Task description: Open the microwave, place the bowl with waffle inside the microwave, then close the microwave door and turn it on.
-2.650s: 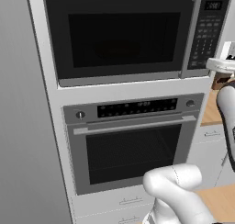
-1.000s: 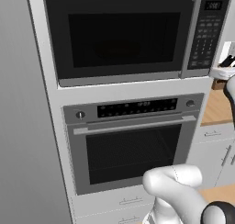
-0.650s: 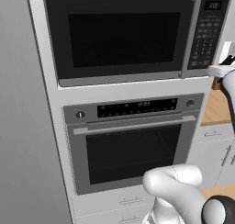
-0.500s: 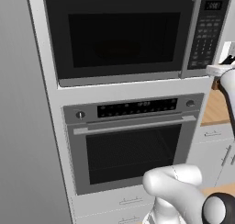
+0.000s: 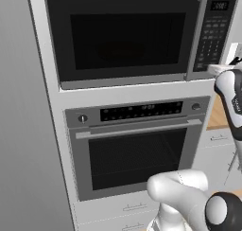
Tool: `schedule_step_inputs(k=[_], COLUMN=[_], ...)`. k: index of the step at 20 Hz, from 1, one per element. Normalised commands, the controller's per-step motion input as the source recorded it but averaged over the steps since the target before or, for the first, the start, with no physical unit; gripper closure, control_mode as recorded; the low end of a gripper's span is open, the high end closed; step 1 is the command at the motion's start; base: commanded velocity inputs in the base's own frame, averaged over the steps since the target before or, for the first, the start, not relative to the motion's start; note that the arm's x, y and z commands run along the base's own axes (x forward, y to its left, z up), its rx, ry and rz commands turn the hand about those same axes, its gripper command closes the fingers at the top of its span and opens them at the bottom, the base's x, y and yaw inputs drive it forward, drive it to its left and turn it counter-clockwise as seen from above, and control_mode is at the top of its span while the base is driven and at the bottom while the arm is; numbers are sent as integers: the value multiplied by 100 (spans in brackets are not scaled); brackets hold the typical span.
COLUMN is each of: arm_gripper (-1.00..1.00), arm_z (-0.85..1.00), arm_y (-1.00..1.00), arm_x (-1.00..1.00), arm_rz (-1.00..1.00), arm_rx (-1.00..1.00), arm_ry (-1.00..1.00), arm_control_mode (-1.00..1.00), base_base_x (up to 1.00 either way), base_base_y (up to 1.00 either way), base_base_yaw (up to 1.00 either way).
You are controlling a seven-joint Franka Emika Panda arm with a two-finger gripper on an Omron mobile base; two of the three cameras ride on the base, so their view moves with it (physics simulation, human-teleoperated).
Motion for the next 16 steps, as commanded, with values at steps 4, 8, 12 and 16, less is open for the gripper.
schedule_step_inputs(k=[4, 8, 12, 16], arm_gripper=[-100, -100, -100, -100], arm_z=[0, -3, -3, -8], arm_y=[0, 0, 0, 2], arm_x=[26, 27, 21, 10], arm_rz=[-10, -1, 0, 0], arm_rx=[0, 0, 0, -1], arm_ry=[0, 0, 0, 0], arm_control_mode=[-100, -100, -100, -100], base_base_x=[0, 0, 0, 0], base_base_y=[0, 0, 0, 0], base_base_yaw=[0, 0, 0, 0])
